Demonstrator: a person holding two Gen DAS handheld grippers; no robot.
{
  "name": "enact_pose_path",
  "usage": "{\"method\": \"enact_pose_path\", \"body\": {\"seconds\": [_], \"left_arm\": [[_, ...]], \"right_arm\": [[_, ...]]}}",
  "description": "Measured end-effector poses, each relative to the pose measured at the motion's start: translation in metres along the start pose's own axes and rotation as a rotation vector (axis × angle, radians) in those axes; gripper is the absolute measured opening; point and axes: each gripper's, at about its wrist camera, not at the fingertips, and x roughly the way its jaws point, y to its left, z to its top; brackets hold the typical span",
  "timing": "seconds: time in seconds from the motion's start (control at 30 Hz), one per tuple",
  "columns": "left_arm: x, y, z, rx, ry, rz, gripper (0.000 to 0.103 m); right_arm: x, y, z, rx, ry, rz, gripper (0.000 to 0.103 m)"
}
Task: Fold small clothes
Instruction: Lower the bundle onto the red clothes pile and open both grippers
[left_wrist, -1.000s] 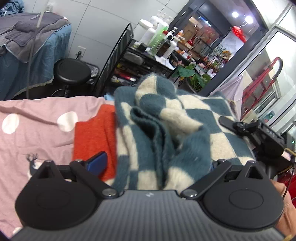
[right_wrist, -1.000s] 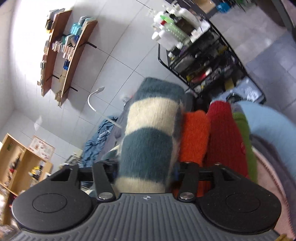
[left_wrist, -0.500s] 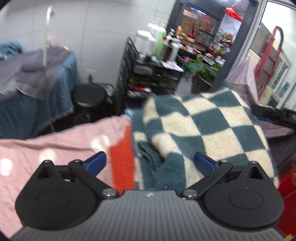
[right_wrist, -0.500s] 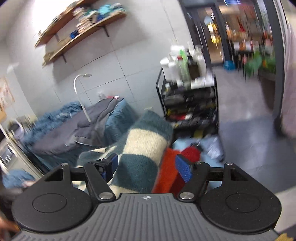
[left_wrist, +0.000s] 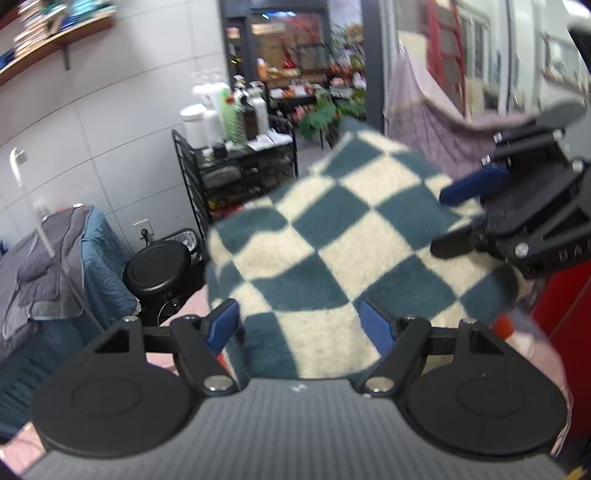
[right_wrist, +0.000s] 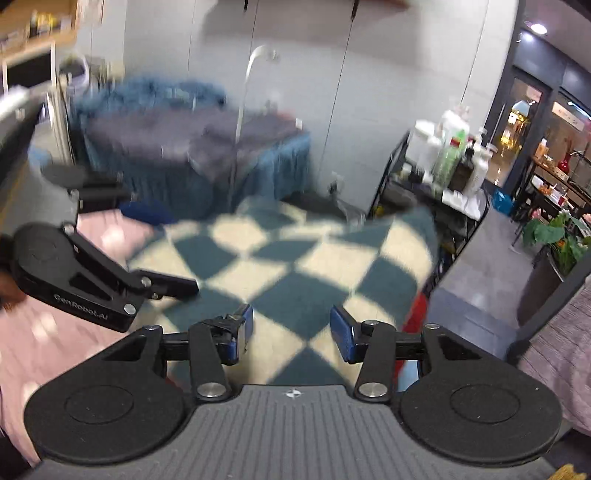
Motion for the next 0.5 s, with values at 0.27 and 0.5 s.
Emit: {"method": "enact_pose_path", "body": {"seconds": [0.27,0.5], "left_arm": [[0.027,-0.012,0.003,0.018,0.024,-0.025,0.096],[-0.006,-0.015,0.015,0.081,0.042,0.071,0.103]], "right_arm": [[0.025,-0.024,-0.013,0.055,0.049,-0.008,0.084],[0.005,-0.013,0.000,0.067,0.026,0.019,0.103]]}}
